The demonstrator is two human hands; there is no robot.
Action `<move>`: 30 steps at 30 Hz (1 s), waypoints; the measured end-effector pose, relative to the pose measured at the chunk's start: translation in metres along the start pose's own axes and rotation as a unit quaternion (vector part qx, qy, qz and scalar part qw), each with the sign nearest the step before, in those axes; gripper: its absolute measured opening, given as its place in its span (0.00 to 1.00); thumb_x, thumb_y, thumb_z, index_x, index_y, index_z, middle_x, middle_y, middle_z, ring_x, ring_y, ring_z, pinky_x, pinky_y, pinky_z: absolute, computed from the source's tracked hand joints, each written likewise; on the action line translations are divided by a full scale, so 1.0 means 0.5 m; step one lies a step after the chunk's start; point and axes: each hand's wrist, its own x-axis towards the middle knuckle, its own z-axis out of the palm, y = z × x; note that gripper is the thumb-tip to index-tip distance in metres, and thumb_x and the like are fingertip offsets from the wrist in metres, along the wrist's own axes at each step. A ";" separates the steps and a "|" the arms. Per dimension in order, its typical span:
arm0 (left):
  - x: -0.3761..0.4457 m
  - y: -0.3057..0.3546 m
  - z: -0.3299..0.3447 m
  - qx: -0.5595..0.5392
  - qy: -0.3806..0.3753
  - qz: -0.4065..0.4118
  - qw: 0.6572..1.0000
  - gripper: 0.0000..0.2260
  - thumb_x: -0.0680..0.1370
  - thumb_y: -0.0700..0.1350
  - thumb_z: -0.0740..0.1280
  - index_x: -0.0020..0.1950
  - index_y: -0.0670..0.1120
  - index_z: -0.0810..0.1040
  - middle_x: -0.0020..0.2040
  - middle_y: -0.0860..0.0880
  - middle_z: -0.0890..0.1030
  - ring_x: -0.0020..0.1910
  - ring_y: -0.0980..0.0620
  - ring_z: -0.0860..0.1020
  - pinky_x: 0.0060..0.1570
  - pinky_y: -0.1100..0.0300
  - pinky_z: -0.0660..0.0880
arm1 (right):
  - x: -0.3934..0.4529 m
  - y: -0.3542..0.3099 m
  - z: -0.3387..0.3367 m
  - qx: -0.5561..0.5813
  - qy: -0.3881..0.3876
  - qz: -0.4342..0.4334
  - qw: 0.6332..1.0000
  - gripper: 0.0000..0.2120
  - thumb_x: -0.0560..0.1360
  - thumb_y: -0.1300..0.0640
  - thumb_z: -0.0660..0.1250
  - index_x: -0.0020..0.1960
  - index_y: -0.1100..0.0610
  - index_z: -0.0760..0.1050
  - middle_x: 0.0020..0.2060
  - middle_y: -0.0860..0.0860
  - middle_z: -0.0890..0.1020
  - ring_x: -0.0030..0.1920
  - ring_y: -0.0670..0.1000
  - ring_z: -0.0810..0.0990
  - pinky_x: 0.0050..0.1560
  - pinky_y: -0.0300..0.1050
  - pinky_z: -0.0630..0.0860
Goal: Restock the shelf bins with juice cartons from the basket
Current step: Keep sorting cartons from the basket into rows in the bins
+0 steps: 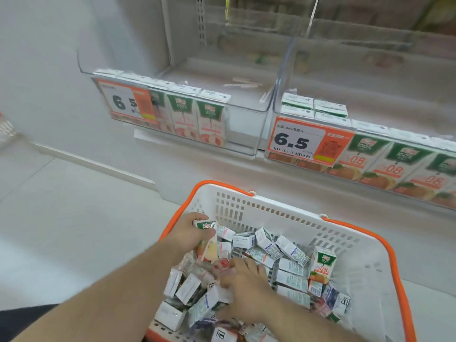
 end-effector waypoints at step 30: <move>-0.275 0.395 0.271 0.249 -0.102 0.399 0.877 0.15 0.71 0.49 0.76 0.53 0.63 0.78 0.50 0.64 0.82 0.50 0.69 0.77 0.48 0.71 0.70 | -0.438 0.144 -0.419 0.471 0.439 -0.107 0.757 0.14 0.70 0.72 0.74 0.47 0.57 0.74 0.40 0.50 0.85 0.40 0.51 0.81 0.41 0.44 0.80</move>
